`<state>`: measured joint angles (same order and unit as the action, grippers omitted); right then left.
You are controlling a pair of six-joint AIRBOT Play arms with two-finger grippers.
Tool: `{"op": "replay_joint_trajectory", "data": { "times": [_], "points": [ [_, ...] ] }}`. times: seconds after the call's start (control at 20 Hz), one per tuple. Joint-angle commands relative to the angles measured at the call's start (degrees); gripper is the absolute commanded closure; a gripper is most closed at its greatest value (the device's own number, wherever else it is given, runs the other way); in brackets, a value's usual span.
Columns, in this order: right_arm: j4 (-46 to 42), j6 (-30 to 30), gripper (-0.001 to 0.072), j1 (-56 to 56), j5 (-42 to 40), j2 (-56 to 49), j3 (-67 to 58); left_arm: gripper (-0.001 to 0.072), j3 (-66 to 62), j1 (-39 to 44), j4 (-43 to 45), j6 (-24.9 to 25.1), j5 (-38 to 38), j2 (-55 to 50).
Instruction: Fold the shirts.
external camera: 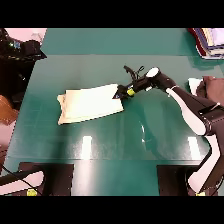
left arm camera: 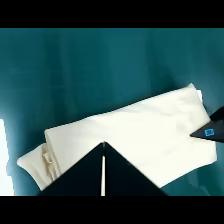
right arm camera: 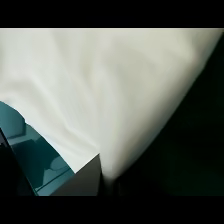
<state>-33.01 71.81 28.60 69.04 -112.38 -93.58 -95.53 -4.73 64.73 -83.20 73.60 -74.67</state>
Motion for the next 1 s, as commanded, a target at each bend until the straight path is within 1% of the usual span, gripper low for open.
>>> {"op": "replay_joint_trajectory", "data": {
  "times": [0.0,0.05,0.15,0.25,0.35,0.5,0.65,0.8,0.95],
  "points": [
    [-0.2,-0.3,0.0696,-3.7,-0.9,2.9,-3.4,0.0684,0.0,3.1,-1.2,0.3,-0.1,0.0],
    [-0.7,-0.2,0.0696,-6.5,-1.4,5.0,-3.4,0.0684,0.0,5.4,-0.8,0.3,-0.2,0.0],
    [-6.4,2.8,0.0697,-13.7,-1.4,10.2,-3.5,0.0684,0.0,10.7,-0.9,0.7,-1.9,0.0],
    [-12.1,4.9,0.0696,-21.8,-1.3,15.0,-3.5,0.0683,0.0,15.8,-0.8,0.8,-5.1,-0.1],
    [-14.8,5.4,0.0696,-30.5,-1.6,19.2,-3.5,0.0683,0.0,19.8,-0.9,0.7,-8.0,-0.1],
    [-15.0,5.3,0.0696,-43.3,-2.6,22.8,-3.5,0.0683,0.0,24.1,-0.9,0.7,-12.0,-0.1],
    [-14.6,5.0,0.0696,-53.7,-3.5,23.7,-3.5,0.0683,0.0,26.7,-0.9,0.7,-13.3,-0.1],
    [-14.2,3.9,0.0696,-59.8,-5.6,23.5,-3.5,0.0683,0.0,27.6,-1.0,0.7,-13.1,-0.1],
    [-10.7,1.4,0.0696,-62.1,-8.1,23.5,-3.5,0.0683,0.0,27.6,-0.9,0.7,-13.1,-0.1]
  ]
}}
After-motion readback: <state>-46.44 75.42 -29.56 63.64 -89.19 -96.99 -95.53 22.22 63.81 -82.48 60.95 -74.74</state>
